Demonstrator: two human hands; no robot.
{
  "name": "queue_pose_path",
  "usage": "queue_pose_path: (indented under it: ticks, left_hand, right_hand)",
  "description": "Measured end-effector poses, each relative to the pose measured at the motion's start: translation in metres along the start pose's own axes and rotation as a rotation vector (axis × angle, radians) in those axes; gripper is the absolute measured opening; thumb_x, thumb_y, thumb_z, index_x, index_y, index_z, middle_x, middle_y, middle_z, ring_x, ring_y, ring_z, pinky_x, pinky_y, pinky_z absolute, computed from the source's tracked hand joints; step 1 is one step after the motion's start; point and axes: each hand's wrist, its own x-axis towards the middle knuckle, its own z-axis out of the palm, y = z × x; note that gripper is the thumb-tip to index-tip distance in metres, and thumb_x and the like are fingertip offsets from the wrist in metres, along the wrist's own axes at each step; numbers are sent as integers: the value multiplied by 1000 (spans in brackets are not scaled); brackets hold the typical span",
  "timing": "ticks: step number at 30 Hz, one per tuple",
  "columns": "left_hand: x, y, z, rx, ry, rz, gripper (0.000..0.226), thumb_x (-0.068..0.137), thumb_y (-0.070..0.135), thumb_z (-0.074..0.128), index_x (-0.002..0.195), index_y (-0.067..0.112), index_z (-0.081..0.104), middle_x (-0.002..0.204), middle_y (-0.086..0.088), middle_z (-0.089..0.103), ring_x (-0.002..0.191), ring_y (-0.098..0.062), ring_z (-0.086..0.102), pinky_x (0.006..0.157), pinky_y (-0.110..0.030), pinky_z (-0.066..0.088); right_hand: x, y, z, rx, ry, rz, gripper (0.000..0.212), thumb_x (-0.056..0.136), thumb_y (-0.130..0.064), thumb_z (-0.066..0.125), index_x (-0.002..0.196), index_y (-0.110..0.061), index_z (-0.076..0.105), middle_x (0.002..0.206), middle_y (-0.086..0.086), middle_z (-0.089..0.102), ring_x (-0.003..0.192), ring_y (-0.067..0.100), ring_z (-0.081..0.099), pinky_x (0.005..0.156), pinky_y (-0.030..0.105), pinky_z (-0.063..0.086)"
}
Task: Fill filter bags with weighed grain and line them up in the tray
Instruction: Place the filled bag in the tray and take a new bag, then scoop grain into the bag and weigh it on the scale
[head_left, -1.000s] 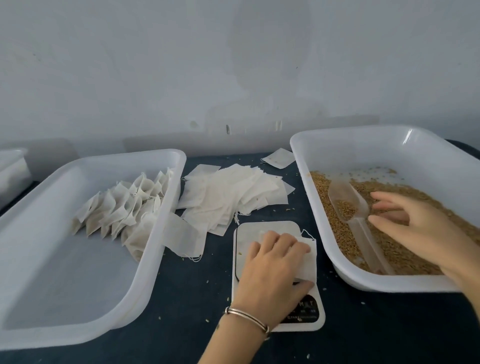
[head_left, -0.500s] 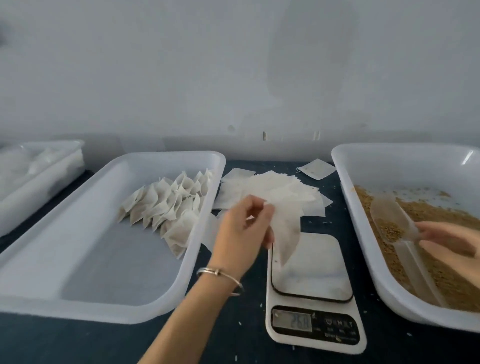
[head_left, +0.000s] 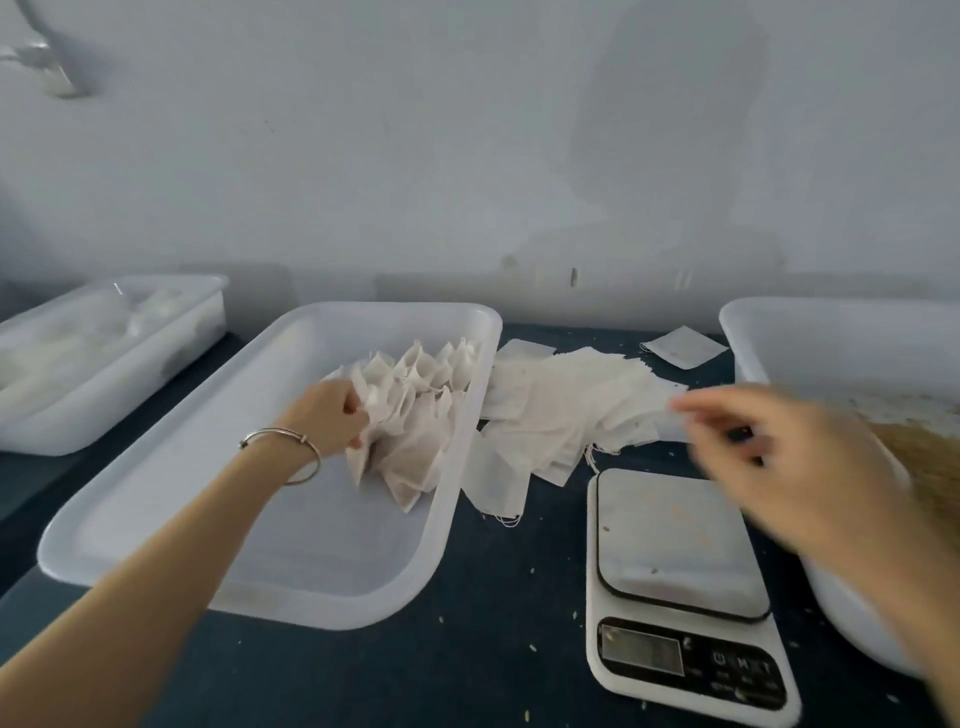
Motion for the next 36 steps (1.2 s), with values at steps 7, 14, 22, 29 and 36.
queue_pose_path:
  ticks: [7,14,22,29,36]
  left_hand:
    - [-5,7,37,69,31,188,13,87,11,50,76,16,47,78,-1,54,77,-22,48,64,-26,27]
    - [-6,-5,36,54,-122,286,26,86,13,57,69,27,44,85,-1,51,78,-21,52,76,-29,41]
    - [-4,1,28,-125,-32,217,15,87,32,65,84,18,61,85,6,65,80,-14,63,73,-24,51]
    - [-101,95,-13,-858,272,409,16,83,41,53,82,26,60,79,7,67,66,-8,62,55,-21,49]
    - [-185,151,72,-1059,50,160,55,72,59,45,116,26,50,104,17,63,93,4,61,74,-13,50]
  right_hand:
    - [15,-27,145,-283,-592,13,42,87,-35,54,124,-14,54,121,4,52,110,25,51,80,34,44]
    - [22,-30,203,-307,-470,45,38,93,-35,49,120,-10,50,122,8,46,113,28,42,84,39,42]
    - [14,-25,174,194,-171,251,38,95,-24,47,59,-14,44,57,-1,46,53,14,43,53,28,34]
    - [-24,-34,94,1018,-31,548,27,92,-23,58,70,-15,72,62,-6,63,57,4,56,62,24,51]
    - [-59,-14,42,1425,89,673,14,74,-27,65,72,-17,74,79,6,67,73,15,60,66,28,50]
